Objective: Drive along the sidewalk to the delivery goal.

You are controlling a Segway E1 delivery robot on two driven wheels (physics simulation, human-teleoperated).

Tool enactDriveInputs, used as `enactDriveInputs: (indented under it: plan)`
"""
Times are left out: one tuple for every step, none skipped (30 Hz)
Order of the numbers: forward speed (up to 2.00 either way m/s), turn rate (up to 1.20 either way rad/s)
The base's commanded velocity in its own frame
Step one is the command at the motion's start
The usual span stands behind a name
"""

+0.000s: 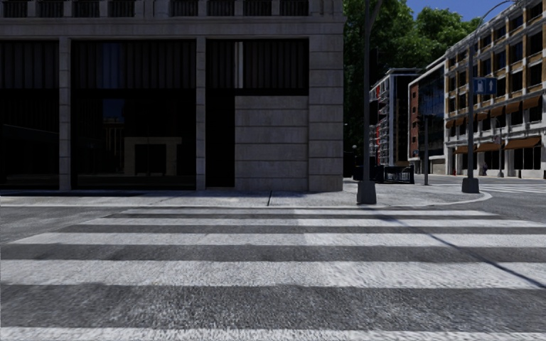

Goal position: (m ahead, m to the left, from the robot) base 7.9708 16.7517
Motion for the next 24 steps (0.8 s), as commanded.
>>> enactDriveInputs:
  plan:
    - [1.78,0.00]
    - [1.78,0.00]
    - [1.78,0.00]
    - [1.78,0.00]
    - [1.78,0.00]
    - [1.78,0.00]
    - [1.78,0.00]
    - [1.78,0.00]
    - [1.77,0.00]
    - [1.77,0.00]
    - [1.75,0.00]
    - [1.73,0.00]
    - [1.73,0.00]
    - [1.71,0.00]
    - [1.69,0.00]
    - [1.68,0.00]
    - [1.66,0.00]
    - [1.65,0.00]
    - [1.65,0.00]
    - [1.65,0.00]
    - [1.65,0.00]
    - [1.65,0.00]
    - [1.65,0.00]
    - [1.65,0.00]
